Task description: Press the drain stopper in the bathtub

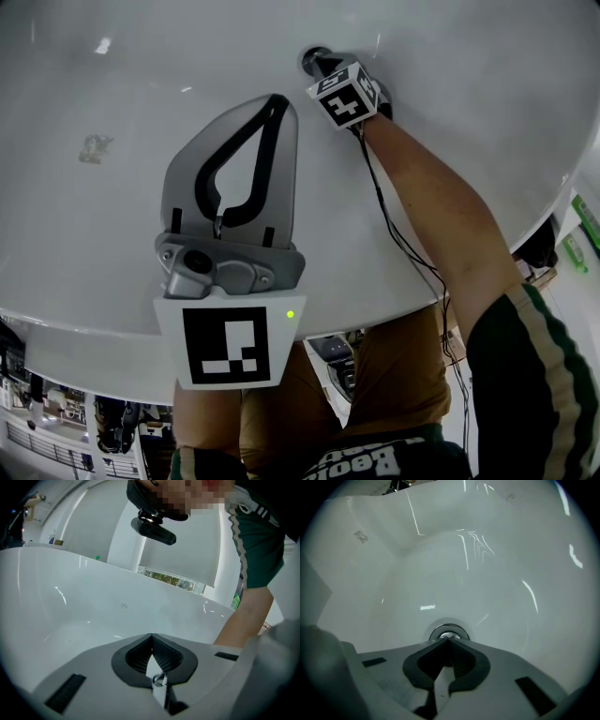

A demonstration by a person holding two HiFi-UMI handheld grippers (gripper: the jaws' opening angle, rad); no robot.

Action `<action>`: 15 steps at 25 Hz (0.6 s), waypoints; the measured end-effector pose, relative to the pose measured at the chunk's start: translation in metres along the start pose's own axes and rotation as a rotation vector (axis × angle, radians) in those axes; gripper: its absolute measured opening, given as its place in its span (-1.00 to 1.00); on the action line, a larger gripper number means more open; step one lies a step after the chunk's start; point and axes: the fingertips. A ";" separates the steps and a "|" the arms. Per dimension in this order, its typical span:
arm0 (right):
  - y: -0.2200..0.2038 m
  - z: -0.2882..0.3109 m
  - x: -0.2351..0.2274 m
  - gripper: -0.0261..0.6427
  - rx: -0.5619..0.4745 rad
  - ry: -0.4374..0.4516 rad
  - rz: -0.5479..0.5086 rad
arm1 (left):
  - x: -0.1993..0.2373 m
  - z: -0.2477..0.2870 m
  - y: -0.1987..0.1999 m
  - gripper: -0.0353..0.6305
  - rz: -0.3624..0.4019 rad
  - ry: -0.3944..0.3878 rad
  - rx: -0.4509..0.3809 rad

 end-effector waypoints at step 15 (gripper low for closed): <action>0.000 0.000 0.002 -0.88 0.024 -0.002 0.006 | 0.002 0.000 -0.002 -0.87 -0.004 -0.005 -0.005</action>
Point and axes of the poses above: the fingertips, and each gripper's own axes: z forward along the fingers, x to its left, y out of its top, and after that the axes turned 10 degrees about x, right-handed
